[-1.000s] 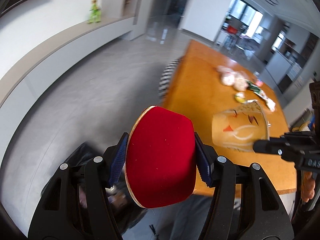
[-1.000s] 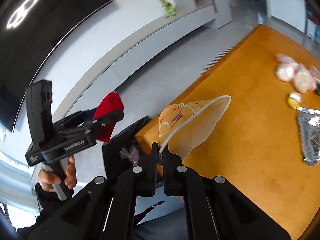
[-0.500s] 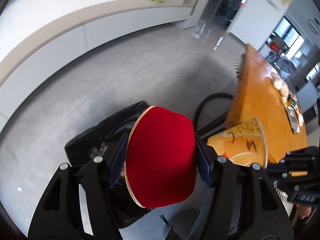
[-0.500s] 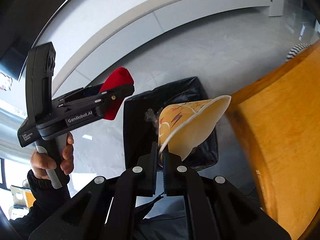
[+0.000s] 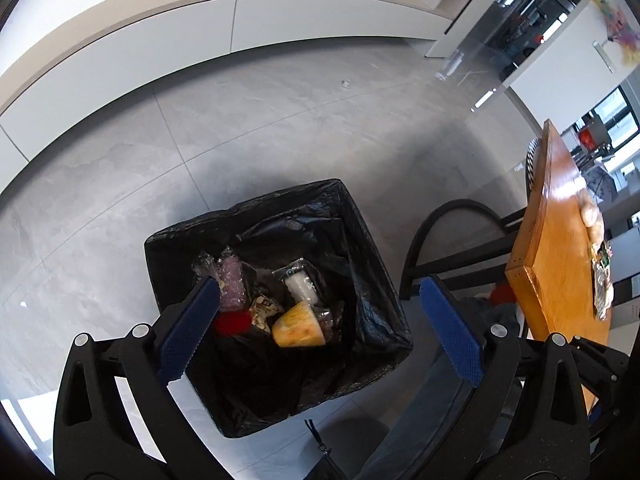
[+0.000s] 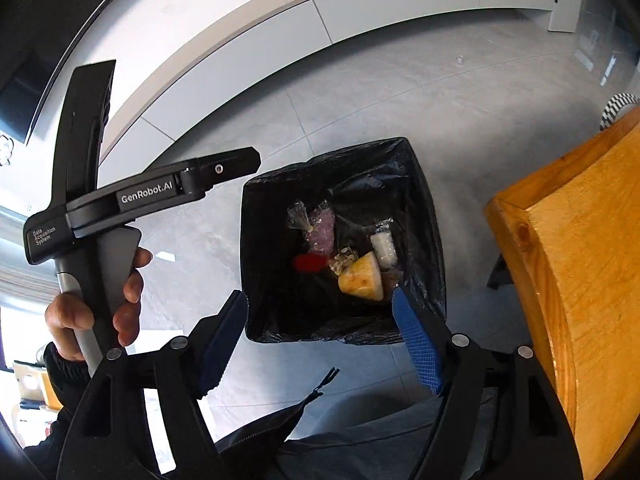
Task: Collect trash
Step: 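Carry the paddle and paper cup to the bin and release both, then grasp the yellow-green pudding cup with the left gripper while the right gripper grasps the silver foil bag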
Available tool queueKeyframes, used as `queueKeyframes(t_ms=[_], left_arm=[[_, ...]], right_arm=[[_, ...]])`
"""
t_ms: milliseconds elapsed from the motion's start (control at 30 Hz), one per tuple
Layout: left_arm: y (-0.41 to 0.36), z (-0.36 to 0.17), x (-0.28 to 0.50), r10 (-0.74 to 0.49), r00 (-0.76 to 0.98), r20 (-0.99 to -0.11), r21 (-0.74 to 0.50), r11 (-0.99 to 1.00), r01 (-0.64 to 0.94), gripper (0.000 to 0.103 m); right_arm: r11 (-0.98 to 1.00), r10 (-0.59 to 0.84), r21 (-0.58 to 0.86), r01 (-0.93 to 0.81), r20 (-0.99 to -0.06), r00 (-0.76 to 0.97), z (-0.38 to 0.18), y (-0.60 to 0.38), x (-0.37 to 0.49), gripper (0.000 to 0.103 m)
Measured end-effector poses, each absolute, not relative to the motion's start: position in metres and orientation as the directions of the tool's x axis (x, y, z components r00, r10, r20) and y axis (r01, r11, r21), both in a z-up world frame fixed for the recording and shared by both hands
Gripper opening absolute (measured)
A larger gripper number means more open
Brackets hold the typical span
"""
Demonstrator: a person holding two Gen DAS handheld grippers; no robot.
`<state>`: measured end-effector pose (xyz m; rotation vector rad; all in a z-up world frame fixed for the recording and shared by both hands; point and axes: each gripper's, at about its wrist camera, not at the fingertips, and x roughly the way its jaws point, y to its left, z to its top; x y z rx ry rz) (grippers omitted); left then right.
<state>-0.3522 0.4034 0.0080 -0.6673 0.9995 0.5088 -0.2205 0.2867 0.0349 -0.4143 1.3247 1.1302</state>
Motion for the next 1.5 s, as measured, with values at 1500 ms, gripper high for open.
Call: queueKeyframes(t_ms=[1500], left_arm=[[0.092,0.061,-0.035,-0.285,0.443,-0.850,-0.323,0.947,-0.009,0.097]], right_arm=[[0.938,0.312,0.227,-0.262,-0.883,0.352,0.079,-0.107,0.024,0.075]])
